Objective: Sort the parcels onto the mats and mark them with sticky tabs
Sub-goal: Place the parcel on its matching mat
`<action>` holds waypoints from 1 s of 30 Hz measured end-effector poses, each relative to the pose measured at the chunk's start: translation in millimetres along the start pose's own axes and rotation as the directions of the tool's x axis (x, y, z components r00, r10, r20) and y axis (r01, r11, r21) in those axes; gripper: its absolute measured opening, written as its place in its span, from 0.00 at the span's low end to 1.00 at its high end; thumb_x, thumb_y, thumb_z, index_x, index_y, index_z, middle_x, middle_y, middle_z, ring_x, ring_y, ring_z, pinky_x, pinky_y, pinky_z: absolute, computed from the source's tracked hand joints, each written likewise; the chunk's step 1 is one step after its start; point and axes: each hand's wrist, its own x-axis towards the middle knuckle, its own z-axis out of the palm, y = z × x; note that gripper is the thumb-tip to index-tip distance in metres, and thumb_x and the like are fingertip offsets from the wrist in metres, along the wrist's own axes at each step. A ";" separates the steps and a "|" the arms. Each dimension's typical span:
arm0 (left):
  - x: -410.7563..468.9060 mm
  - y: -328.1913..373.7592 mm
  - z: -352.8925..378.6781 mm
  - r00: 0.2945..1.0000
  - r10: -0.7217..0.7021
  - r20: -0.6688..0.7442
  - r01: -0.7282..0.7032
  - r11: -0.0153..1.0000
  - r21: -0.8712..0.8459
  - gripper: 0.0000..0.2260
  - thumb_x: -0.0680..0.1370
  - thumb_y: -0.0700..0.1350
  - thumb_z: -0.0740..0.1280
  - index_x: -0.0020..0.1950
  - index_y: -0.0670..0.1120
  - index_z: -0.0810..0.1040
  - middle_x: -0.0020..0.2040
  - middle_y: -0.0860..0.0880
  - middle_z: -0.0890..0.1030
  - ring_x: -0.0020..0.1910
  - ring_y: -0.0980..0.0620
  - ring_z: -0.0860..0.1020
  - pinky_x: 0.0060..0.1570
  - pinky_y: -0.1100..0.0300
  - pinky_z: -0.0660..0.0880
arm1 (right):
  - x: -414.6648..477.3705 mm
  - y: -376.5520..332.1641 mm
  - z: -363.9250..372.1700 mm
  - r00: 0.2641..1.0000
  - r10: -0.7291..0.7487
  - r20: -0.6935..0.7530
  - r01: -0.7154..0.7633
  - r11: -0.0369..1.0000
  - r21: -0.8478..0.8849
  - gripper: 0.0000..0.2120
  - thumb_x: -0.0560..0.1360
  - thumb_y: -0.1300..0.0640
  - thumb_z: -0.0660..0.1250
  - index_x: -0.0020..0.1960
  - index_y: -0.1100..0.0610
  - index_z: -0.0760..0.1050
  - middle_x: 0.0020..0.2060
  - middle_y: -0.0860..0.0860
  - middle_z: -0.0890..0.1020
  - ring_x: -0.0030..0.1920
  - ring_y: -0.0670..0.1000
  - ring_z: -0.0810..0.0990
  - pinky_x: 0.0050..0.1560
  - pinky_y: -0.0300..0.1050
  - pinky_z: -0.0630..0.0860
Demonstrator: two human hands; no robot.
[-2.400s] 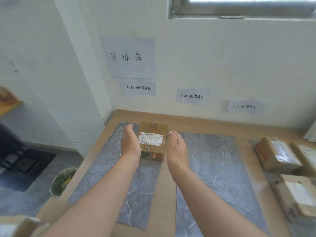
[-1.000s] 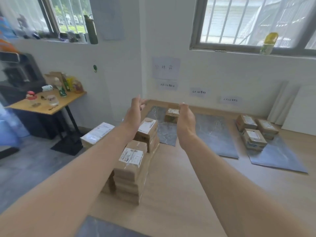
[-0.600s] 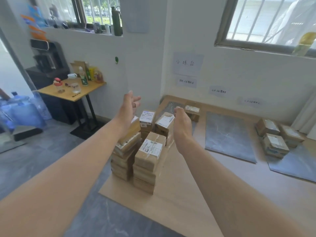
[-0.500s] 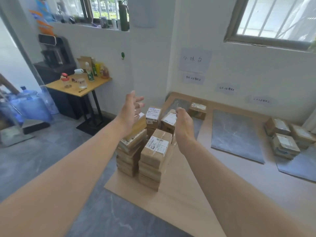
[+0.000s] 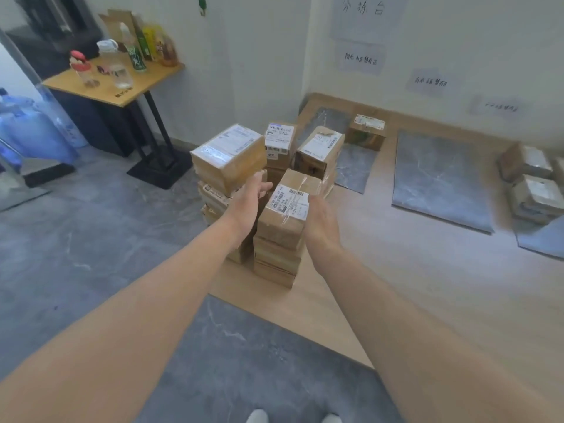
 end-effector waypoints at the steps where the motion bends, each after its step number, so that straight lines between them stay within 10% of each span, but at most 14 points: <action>1: 1.8 -6.6 -0.4 1.000 -0.024 0.004 0.023 1.000 0.002 0.28 0.83 0.63 0.47 0.71 0.51 0.75 0.73 0.50 0.72 0.73 0.50 0.67 0.74 0.49 0.59 | 1.5 5.6 2.8 1.000 -0.001 -0.004 0.001 1.000 -0.004 0.18 0.83 0.47 0.55 0.67 0.50 0.76 0.57 0.46 0.83 0.57 0.48 0.81 0.60 0.47 0.75; 7: 2.6 -12.7 1.6 0.995 -0.090 0.036 0.092 0.992 -0.083 0.24 0.84 0.62 0.48 0.64 0.52 0.77 0.54 0.54 0.81 0.53 0.58 0.78 0.44 0.61 0.70 | 0.2 6.5 7.0 0.999 0.046 -0.007 -0.046 0.999 0.019 0.15 0.84 0.46 0.55 0.48 0.44 0.79 0.46 0.41 0.83 0.50 0.45 0.81 0.53 0.45 0.75; 20: -38.8 74.3 12.8 0.994 0.033 0.108 -0.018 0.990 -0.140 0.24 0.84 0.61 0.52 0.53 0.47 0.81 0.44 0.47 0.85 0.46 0.48 0.81 0.57 0.49 0.77 | -48.2 -69.2 -31.9 0.989 -0.080 -0.121 0.092 0.992 0.091 0.22 0.74 0.39 0.54 0.53 0.50 0.79 0.49 0.50 0.86 0.53 0.54 0.84 0.59 0.57 0.79; 26: -65.3 114.5 49.8 0.979 0.093 0.181 -0.076 0.992 -0.098 0.25 0.84 0.60 0.51 0.50 0.46 0.82 0.37 0.51 0.86 0.38 0.54 0.84 0.45 0.57 0.79 | -72.3 -97.8 -83.5 0.971 -0.137 -0.196 0.165 0.977 0.134 0.19 0.79 0.42 0.56 0.58 0.51 0.79 0.50 0.48 0.84 0.51 0.50 0.82 0.48 0.47 0.77; 30: -83.1 129.8 87.7 0.972 0.098 0.212 -0.084 0.994 -0.073 0.26 0.83 0.62 0.52 0.49 0.46 0.82 0.36 0.51 0.86 0.47 0.48 0.83 0.58 0.49 0.78 | -78.2 -103.0 -130.5 0.958 -0.168 -0.231 0.206 0.966 0.155 0.16 0.82 0.47 0.56 0.53 0.52 0.81 0.46 0.47 0.86 0.46 0.49 0.83 0.44 0.45 0.76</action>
